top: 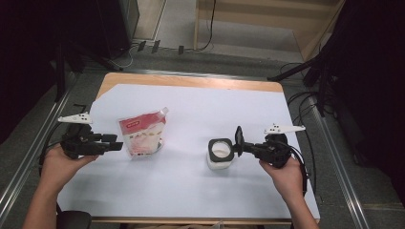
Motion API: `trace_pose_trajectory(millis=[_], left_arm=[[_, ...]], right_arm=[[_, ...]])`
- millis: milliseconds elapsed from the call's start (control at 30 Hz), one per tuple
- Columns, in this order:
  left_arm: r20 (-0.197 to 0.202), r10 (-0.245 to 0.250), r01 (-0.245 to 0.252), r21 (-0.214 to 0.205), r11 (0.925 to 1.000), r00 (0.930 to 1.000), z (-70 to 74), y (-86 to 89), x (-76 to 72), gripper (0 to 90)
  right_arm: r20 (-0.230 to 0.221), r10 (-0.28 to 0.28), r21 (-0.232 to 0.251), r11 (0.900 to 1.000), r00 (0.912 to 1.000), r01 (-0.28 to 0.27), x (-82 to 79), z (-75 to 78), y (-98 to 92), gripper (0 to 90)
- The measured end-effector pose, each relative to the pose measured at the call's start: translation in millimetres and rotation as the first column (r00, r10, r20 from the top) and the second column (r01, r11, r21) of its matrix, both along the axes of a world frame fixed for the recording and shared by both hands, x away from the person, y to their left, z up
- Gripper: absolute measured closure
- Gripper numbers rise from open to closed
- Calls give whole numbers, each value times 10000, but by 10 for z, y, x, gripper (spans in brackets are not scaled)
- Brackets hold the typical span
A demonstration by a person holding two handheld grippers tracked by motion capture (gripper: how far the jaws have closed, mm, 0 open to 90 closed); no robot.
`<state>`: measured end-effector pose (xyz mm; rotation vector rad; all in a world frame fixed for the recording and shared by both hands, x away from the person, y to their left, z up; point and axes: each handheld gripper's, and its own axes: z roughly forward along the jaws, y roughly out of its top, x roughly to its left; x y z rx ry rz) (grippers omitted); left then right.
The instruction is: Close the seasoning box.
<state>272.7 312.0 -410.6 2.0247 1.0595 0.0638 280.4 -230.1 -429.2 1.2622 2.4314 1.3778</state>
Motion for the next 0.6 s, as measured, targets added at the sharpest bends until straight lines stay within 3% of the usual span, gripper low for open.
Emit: trace_pose_trajectory(millis=[167, 600], left_arm=[[-126, 145, -144, 34, 9999, 9998, -24, 18, 24, 508], [166, 359, -360, 39, 9993, 9992, -19, 98, 14, 493]], right_arm=[[109, 60, -9, 10000, 9999, -60, 2, 3, 29, 900], [171, 198, 66, 9998, 9997, -199, 41, -7, 114, 900]])
